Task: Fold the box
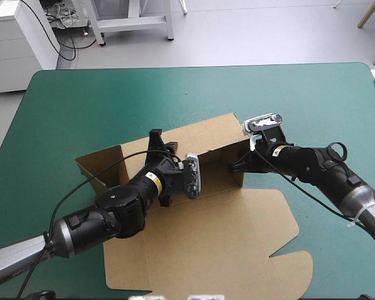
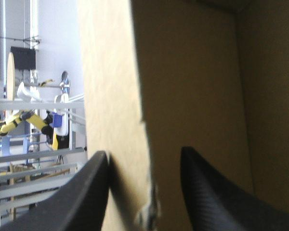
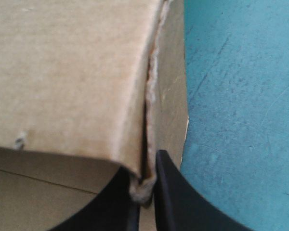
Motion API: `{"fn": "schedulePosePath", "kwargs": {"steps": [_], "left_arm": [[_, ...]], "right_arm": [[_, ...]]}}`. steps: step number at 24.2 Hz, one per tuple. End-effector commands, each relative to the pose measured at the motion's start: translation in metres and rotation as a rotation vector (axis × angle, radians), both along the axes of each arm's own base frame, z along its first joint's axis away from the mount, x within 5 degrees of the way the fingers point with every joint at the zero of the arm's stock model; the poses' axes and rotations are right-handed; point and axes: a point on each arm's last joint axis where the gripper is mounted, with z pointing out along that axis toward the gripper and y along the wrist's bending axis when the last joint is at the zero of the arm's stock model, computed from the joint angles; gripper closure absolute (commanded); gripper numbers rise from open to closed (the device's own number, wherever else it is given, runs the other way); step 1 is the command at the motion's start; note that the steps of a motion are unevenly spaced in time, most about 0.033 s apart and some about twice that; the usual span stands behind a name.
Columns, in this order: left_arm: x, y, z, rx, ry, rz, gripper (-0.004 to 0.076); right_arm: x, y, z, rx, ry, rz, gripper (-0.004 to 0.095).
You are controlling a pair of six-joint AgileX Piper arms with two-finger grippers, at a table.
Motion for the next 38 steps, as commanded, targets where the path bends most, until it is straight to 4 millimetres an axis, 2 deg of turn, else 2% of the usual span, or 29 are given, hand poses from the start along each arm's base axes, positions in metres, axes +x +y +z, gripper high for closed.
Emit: {"fn": "schedulePosePath", "kwargs": {"steps": [1,10,14,16,20,23,25,28,33,38], "left_arm": [[-0.019,-0.006,0.024,-0.083,-0.032,-0.063,0.0324],[-0.061,-0.011,0.040,-0.090,-0.064,-0.155,0.0327],[-0.082,-0.010,0.049,-0.075,-0.130,-0.171,0.0360],[-0.087,-0.009,0.051,-0.051,-0.160,-0.157,0.0372],[-0.086,-0.007,0.061,-0.085,-0.172,-0.108,0.0387],[-0.077,-0.003,0.083,-0.172,-0.130,-0.061,0.0387],[-0.057,0.006,0.108,-0.253,-0.073,-0.012,0.0386],[-0.029,0.031,0.129,-0.341,0.027,0.098,0.0387],[0.010,0.086,0.129,-0.458,0.299,0.330,0.0386],[0.030,0.124,0.127,-0.648,0.415,0.470,0.0387]], "right_arm": [[0.004,0.001,0.024,0.112,-0.106,-0.059,0.0925],[0.012,0.003,0.016,0.105,-0.096,-0.084,0.0925],[0.011,0.002,0.015,0.095,-0.089,-0.082,0.0925],[0.010,0.002,0.014,0.087,-0.072,-0.085,0.0925],[0.009,0.001,0.018,0.072,-0.040,-0.084,0.0926],[0.009,0.000,0.027,0.032,-0.013,-0.080,0.0926],[0.009,-0.002,0.041,0.000,-0.005,-0.084,0.0926],[0.009,-0.004,0.056,-0.027,0.004,-0.091,0.0928],[0.026,-0.014,0.061,-0.132,0.161,-0.116,0.0928],[0.056,-0.018,0.056,-0.229,0.272,-0.137,0.0928]]}}
